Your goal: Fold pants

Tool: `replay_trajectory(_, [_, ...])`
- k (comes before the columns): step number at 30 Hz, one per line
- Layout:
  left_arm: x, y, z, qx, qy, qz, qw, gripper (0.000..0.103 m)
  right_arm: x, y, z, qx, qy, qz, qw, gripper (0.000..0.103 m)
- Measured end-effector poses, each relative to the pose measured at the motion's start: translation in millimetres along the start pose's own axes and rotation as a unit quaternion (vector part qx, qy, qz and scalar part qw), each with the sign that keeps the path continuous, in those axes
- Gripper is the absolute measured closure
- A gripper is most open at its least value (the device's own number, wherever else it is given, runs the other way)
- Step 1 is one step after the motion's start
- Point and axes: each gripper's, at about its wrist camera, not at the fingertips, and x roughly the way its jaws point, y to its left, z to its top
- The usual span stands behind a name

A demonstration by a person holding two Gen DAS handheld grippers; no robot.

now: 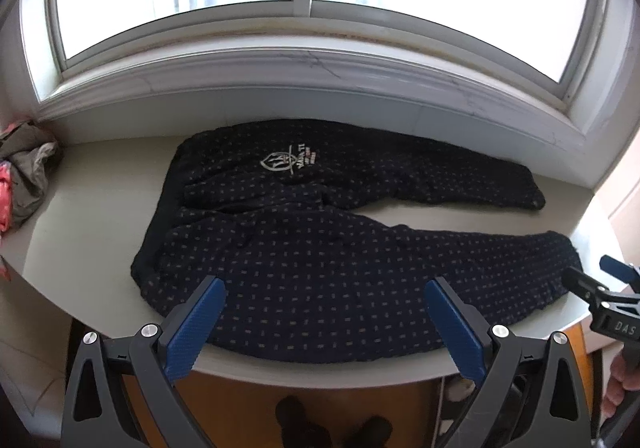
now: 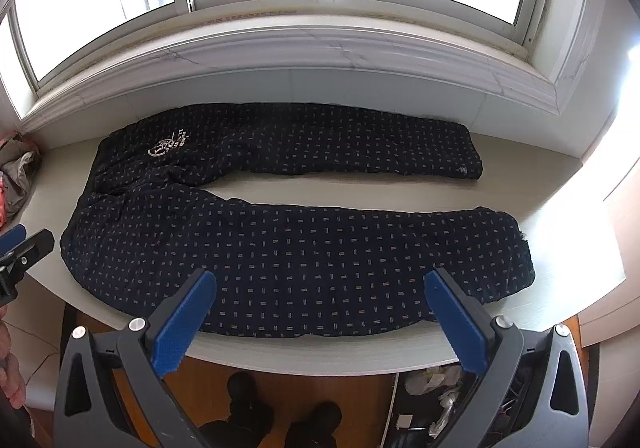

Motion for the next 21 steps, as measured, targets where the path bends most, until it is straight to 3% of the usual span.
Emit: replay_trajectory(21, [-2,-10,-4,0.009,0.006,-0.002,0.9999,0.001,-6,-8,-10,0.012,-0.008,-0.007,1.000,0.001])
